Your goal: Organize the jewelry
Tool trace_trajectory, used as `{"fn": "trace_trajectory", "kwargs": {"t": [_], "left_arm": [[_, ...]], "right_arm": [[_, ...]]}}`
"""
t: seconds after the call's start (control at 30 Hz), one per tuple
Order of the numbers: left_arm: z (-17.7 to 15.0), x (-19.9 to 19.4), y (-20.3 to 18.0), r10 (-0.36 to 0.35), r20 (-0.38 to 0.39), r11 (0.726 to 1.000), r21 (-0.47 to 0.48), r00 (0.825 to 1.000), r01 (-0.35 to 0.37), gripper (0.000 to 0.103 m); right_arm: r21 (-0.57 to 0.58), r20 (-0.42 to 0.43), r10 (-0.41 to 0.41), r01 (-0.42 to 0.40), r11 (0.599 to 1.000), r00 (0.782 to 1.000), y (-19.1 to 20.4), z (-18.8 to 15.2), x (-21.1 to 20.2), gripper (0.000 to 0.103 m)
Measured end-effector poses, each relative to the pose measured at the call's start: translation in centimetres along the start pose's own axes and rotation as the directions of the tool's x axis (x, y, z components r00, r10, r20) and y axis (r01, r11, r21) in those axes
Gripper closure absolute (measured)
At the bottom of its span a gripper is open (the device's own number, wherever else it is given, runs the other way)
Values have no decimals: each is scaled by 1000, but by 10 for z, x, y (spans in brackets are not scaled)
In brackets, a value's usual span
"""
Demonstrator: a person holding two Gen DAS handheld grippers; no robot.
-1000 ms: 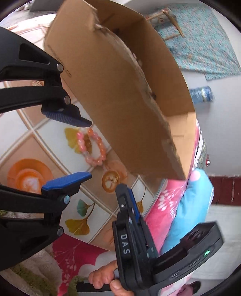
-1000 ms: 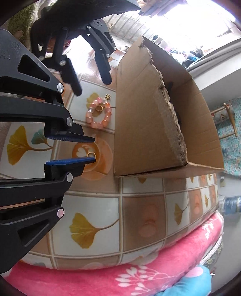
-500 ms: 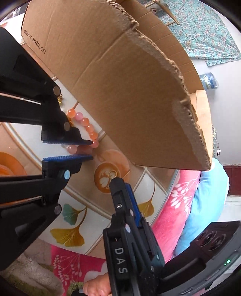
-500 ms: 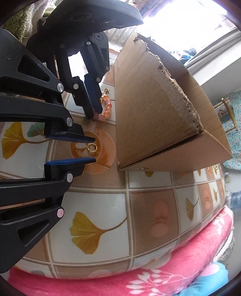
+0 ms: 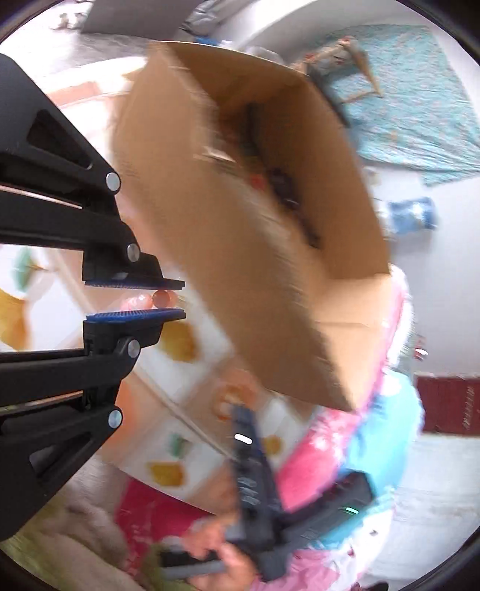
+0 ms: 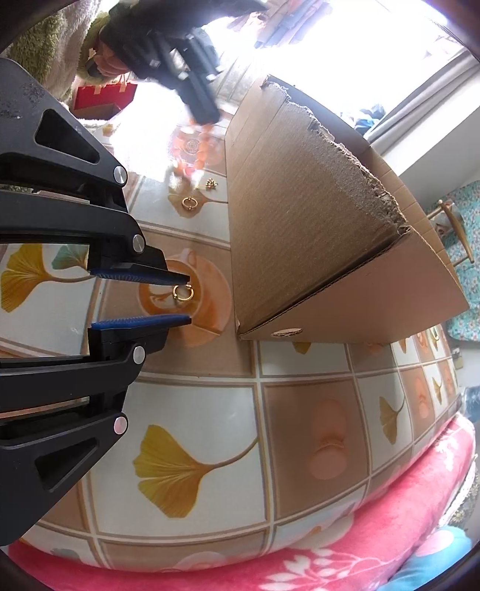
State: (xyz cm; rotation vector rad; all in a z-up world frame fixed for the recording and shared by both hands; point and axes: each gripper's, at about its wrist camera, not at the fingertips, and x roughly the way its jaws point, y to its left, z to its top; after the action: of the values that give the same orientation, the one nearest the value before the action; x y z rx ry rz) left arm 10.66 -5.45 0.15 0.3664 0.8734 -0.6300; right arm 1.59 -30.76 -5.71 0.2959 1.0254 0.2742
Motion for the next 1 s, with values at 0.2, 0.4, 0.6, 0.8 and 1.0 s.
{"fn": "trace_trajectory", "kwargs": {"t": [0.2,0.4,0.6,0.8,1.0], "left_arm": [[-29,16,14,34,-169,995,-88,985,-49,86],[-15,-7,18,9,-36,988,-155,999,-15,73],[8,3,-3,-72,22,992,-103,997,74,73],[24,30,-24,-117,21,991,-58,993,118,73],[35,52,-30,-114,0,991,-70,993,114,73]], "right_arm": [[-9,1,14,-14,1000,1000,-1,-1,1,86],[-44,22,-13,14,999,1000,5,0,0,87],[-123,34,-94,97,988,995,22,1,8,95],[-221,48,-156,162,962,987,38,-6,15,101],[-261,59,-190,199,945,980,45,-10,16,101]]}}
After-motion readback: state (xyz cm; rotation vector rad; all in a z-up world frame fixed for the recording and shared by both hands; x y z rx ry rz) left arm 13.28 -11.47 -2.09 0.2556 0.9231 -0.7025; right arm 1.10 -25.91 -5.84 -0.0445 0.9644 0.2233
